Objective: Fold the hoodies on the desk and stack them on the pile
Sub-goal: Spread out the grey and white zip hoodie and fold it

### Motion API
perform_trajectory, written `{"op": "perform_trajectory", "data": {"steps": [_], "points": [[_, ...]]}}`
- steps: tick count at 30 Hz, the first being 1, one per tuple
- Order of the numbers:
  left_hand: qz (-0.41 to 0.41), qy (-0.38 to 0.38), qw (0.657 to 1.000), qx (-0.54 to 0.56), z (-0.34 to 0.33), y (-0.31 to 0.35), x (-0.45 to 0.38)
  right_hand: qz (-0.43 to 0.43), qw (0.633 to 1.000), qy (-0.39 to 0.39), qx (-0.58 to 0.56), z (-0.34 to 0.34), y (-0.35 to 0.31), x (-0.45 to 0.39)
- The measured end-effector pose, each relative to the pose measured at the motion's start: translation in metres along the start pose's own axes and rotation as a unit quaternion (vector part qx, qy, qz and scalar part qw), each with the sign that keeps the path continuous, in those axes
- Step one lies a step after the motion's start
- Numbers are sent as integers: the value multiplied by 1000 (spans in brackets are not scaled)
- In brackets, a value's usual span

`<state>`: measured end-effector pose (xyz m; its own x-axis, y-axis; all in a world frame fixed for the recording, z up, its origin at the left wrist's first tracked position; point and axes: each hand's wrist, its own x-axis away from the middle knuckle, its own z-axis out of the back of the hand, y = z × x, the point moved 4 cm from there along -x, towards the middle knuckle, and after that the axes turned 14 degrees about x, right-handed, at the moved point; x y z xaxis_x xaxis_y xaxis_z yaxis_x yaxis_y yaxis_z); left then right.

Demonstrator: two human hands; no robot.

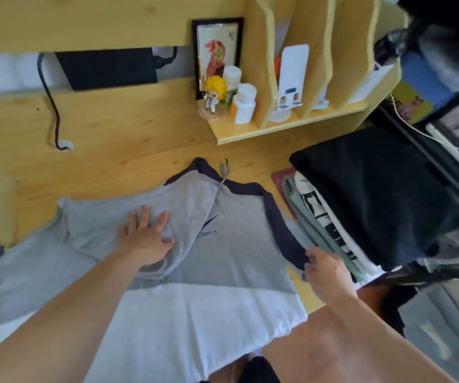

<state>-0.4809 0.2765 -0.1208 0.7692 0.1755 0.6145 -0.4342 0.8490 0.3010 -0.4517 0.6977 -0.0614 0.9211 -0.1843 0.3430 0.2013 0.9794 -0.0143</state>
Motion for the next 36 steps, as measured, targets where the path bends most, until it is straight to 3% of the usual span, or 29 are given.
{"op": "perform_trajectory", "data": {"steps": [2,4,5,6,8,10,11,13,15,17,18,20,23,25,26,27,29,30,31,33,34,36], "points": [[-32,106,993,29,8,15,13,-32,992,15,-121,45,-4,-6],[-96,211,959,163,7,35,39,-43,964,50,-256,89,-11,-10],[-103,231,924,287,2,44,56,-47,937,55,-341,104,-15,-11],[-67,205,878,427,-9,50,70,-48,899,34,-434,112,-22,-10],[48,71,721,687,-41,64,93,-32,840,-51,-540,112,-49,0],[127,-30,563,816,-71,69,110,28,866,-116,-485,88,-82,15],[142,-44,518,843,-83,67,113,103,896,-165,-399,68,-100,26],[159,-26,488,858,-100,56,116,269,905,-283,-170,25,-119,49],[188,17,500,845,-109,46,116,290,899,-313,-98,3,-110,44],[210,43,526,823,-113,42,116,234,946,-205,-90,2,-91,12],[219,46,550,805,-111,43,116,209,964,-142,-81,1,-83,-8],[239,61,614,750,-103,53,117,175,978,-91,-63,0,-74,-39],[231,131,699,664,-93,58,104,127,979,-140,-76,-17,-81,-60],[204,172,752,603,-90,60,92,161,975,-142,-53,-29,-94,-58],[202,188,761,587,-92,61,90,183,974,-133,-30,-34,-98,-56],[214,179,742,609,-94,62,93,197,974,-115,-16,-33,-99,-57],[265,122,653,698,-106,66,112,193,977,-91,-11,-27,-92,-63],[289,93,635,710,-113,66,125,191,979,-78,0,-26,-87,-67],[300,98,649,693,-121,60,133,193,978,-70,31,-25,-84,-68],[282,156,765,558,-132,48,145,210,969,-68,114,-31,-84,-61],[257,190,804,501,-133,48,147,219,964,-59,137,-34,-86,-55],[196,221,825,482,-125,61,144,249,955,-19,162,-35,-93,-43]]}}
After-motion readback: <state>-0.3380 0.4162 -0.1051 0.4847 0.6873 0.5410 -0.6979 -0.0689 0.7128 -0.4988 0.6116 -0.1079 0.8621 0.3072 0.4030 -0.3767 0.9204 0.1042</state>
